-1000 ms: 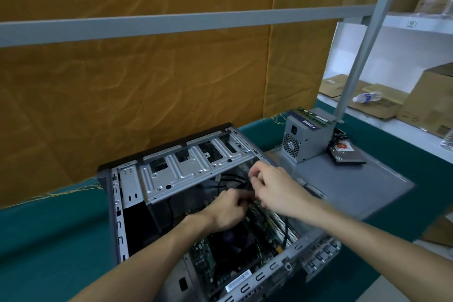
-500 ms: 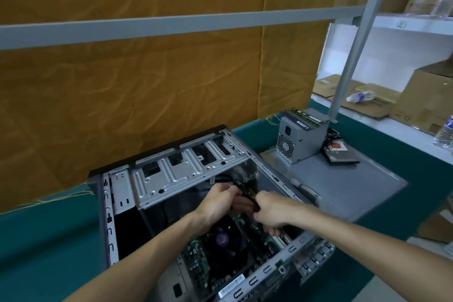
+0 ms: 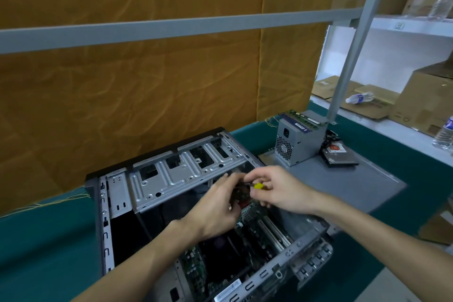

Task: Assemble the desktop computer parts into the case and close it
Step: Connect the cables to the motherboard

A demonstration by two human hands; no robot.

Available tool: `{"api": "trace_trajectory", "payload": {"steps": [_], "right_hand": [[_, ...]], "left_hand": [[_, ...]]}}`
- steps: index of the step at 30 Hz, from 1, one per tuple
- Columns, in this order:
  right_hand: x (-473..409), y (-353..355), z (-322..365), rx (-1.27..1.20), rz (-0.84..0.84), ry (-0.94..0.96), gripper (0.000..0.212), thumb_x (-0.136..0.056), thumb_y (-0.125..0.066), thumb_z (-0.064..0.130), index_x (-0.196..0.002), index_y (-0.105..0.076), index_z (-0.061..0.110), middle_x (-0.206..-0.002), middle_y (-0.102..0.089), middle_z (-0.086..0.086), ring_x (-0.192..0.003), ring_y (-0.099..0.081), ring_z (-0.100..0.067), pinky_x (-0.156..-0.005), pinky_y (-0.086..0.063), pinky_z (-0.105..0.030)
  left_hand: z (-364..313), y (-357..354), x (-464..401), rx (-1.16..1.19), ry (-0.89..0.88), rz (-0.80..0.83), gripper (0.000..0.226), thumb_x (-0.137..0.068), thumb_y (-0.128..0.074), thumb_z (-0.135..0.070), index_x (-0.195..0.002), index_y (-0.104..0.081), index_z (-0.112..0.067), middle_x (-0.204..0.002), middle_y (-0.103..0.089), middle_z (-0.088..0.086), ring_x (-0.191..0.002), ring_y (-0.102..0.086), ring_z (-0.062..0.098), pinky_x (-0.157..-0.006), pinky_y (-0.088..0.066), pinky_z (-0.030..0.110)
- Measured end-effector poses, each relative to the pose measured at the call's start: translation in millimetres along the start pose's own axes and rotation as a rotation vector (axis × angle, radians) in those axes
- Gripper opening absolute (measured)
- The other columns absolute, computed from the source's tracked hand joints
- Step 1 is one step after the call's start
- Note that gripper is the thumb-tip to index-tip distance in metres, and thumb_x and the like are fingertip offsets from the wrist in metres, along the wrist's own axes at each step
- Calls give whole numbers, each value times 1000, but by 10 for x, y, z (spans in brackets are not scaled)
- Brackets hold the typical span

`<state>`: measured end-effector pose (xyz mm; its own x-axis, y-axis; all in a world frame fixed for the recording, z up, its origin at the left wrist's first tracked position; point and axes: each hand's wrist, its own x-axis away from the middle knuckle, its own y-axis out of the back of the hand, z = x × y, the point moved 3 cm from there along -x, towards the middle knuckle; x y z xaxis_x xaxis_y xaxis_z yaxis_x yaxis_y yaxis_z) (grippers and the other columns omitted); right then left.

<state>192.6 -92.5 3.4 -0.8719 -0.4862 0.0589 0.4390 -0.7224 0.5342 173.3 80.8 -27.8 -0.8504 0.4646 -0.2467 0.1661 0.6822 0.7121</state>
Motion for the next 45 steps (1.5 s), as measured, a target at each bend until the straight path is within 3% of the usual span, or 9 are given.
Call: {"api": "trace_trajectory", "payload": {"steps": [6, 9, 14, 18, 25, 31, 35, 39, 45], "right_hand": [[102, 109, -44, -567, 98, 22, 29, -94, -57, -16, -121, -50, -10, -107, -70, -32, -95, -72, -36, -85, -60, -36], [75, 129, -62, -737, 99, -19, 24, -99, -51, -11, -123, -53, -11, -106, -68, -34, -99, -71, -39, -88, -60, -39], [-17, 70, -70, -696, 88, -17, 22, -96, -66, 8, -112, -62, -6, -101, -71, -33, -89, -74, -35, -77, -61, -33], [-52, 65, -75, -677, 77, -21, 29, -86, -75, 13, -106, -63, -5, -97, -73, -31, -84, -76, -32, -73, -63, -32], [-100, 44, -77, -765, 121, -21, 30, -102, -58, 20, -113, -62, -9, -103, -72, -33, -97, -75, -38, -79, -63, -31], [-128, 41, -81, -751, 101, -18, 26, -98, -64, 13, -113, -61, -8, -102, -72, -32, -95, -75, -38, -78, -63, -31], [-171, 96, -144, -679, 28, -22, 23, -108, -48, 14, -112, -61, -4, -89, -73, -30, -80, -76, -37, -67, -63, -32], [-254, 323, -265, -461, -360, 27, 15, -107, -48, 5, -104, -63, 3, -69, -69, -19, -50, -63, -25, -45, -51, -28], [-336, 312, -392, -420, -426, -17, 18, -104, -49, 1, -98, -65, 4, -63, -70, -8, -50, -61, -19, -42, -46, -24]], "left_hand": [[-21, -16, 30, 229, 47, -147, 23, -97, -56, -32, -120, -59, -36, -112, -69, -19, -106, -66, 6, -84, -48, 13], [-55, -3, 16, 438, 95, -179, 18, -101, -55, -26, -117, -65, -26, -108, -72, -6, -102, -68, 15, -86, -52, 23], [-78, 31, -27, 536, 149, -220, 14, -102, -61, -20, -109, -73, -15, -100, -75, 4, -95, -70, 25, -87, -54, 32], [-92, 48, -22, 600, 162, -223, 17, -98, -65, -21, -108, -77, -15, -102, -77, 4, -97, -71, 24, -87, -55, 27], [-49, 63, -18, 767, 229, -215, 27, -94, -65, -31, -110, -79, -15, -108, -77, 8, -104, -71, 26, -91, -54, 29], [-31, 51, -37, 779, 209, -202, 25, -96, -62, -29, -110, -79, -17, -107, -77, 5, -103, -71, 20, -89, -55, 27], [-11, 27, -61, 592, 159, -232, 20, -97, -64, -26, -111, -78, -21, -106, -78, -7, -100, -72, 9, -85, -52, 17], [143, 12, -121, 89, 166, -188, 17, -98, -67, -35, -108, -77, -26, -97, -74, -17, -88, -67, -1, -72, -49, 12], [282, -316, -335, -272, 159, 86, 16, -92, -74, -32, -102, -79, -20, -94, -75, -7, -81, -65, 3, -78, -56, 28]]}}
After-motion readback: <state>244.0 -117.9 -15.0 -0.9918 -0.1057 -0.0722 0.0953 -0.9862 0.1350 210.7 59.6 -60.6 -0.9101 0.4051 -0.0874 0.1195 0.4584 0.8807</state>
